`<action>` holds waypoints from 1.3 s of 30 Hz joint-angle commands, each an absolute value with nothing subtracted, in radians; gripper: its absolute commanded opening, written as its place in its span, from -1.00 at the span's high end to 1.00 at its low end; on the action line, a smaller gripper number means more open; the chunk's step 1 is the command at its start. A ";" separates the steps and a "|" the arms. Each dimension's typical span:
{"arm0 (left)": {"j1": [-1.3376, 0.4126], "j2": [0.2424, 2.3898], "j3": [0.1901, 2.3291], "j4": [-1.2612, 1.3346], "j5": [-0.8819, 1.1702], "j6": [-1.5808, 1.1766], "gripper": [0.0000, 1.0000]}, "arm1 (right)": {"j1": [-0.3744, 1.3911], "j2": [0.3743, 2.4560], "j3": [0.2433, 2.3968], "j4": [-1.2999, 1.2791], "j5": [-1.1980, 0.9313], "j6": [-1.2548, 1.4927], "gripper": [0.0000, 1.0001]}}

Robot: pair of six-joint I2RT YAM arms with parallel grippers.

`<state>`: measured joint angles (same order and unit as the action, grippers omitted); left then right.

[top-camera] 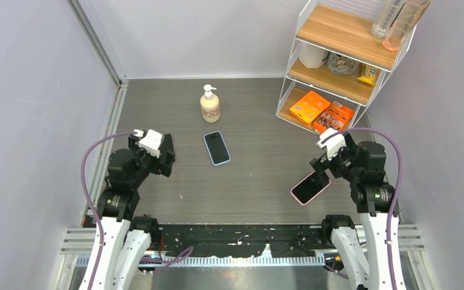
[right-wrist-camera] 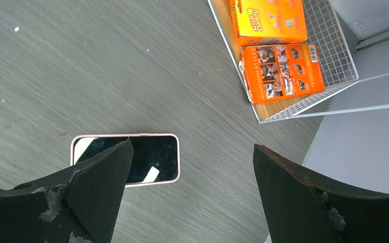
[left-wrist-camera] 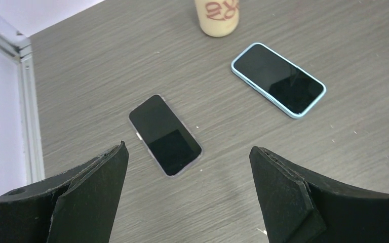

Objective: Take the phone out of the phone case
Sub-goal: Pick up the phone at the center of the board.

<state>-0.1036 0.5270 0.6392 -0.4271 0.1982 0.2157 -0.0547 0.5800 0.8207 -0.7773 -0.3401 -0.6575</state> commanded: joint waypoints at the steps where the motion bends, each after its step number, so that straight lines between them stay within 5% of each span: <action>1: -0.100 0.524 0.680 -0.471 0.308 0.258 -0.98 | -0.058 0.577 0.811 -0.872 -0.381 -0.852 -0.91; 20: -0.100 0.632 0.654 -0.401 0.340 0.289 -0.98 | -0.055 0.803 0.595 -1.046 -0.413 -1.729 -0.91; 39: -0.100 0.683 0.674 -0.370 0.362 0.318 -0.98 | 0.193 1.008 0.628 -0.965 -0.367 -1.693 -0.91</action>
<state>-0.1036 0.6807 0.6392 -0.4152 0.3309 0.2981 0.1417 0.9718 0.5919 -0.9821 -0.3832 -1.7355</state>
